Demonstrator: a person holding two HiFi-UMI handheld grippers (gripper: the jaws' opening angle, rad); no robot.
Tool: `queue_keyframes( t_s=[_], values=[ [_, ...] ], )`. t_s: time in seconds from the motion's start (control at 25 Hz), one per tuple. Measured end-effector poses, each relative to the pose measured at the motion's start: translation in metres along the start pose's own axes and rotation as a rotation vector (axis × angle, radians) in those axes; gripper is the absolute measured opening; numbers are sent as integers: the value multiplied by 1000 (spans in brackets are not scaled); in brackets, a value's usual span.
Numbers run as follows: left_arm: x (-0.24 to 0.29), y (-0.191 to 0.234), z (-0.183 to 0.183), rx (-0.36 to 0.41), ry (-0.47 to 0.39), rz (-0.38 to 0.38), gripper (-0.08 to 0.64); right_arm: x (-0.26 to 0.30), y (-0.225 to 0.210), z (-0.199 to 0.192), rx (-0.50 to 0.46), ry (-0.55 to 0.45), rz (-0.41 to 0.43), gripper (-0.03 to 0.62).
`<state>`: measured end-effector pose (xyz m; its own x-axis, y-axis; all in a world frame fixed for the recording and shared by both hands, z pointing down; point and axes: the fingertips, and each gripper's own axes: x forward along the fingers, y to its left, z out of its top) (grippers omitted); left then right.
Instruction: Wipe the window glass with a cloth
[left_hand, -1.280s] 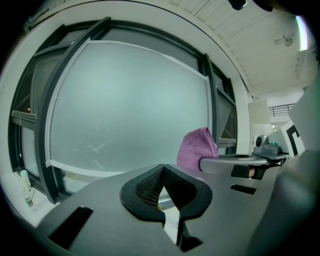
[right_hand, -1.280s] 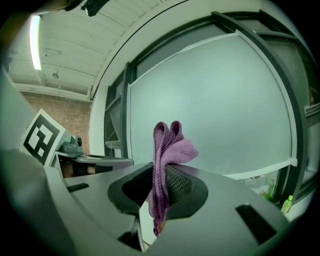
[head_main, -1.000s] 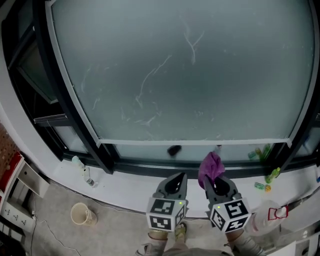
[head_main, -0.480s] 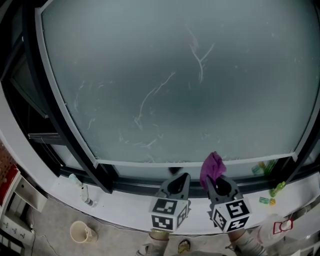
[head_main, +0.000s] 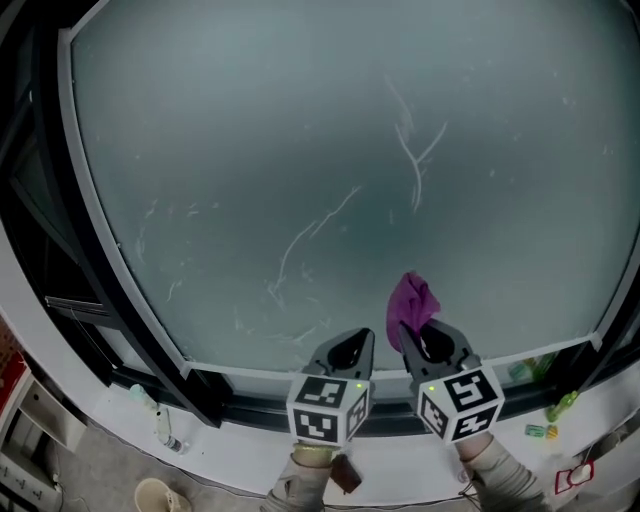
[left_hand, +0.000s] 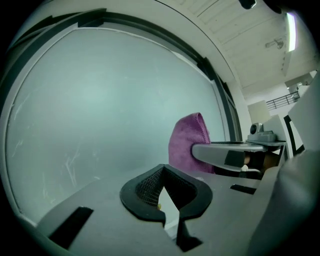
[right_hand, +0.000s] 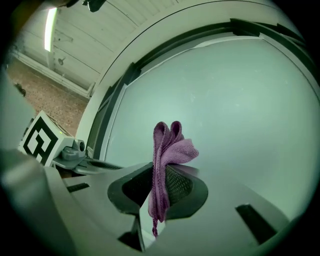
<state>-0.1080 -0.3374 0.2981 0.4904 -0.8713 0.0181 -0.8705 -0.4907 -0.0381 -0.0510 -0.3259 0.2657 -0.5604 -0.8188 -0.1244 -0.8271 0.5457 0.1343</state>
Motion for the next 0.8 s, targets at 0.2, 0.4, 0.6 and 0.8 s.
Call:
queue_keyframes(
  t_s=[0.2,0.4,0.6,0.8],
  values=[
    [28,32,31,2,-26,-7,5,49,-7,42,-56,-63,4,55],
    [49,52,54,29,-37,14,5,86,-13,74,-85,-81,33,55],
    [57,66,68,35,-45,61,5,112,-23,102,-124,-107,42,55],
    [59,73,74,24,-54,104,5,133,-28,110,-164,-92,57,55]
  ],
)
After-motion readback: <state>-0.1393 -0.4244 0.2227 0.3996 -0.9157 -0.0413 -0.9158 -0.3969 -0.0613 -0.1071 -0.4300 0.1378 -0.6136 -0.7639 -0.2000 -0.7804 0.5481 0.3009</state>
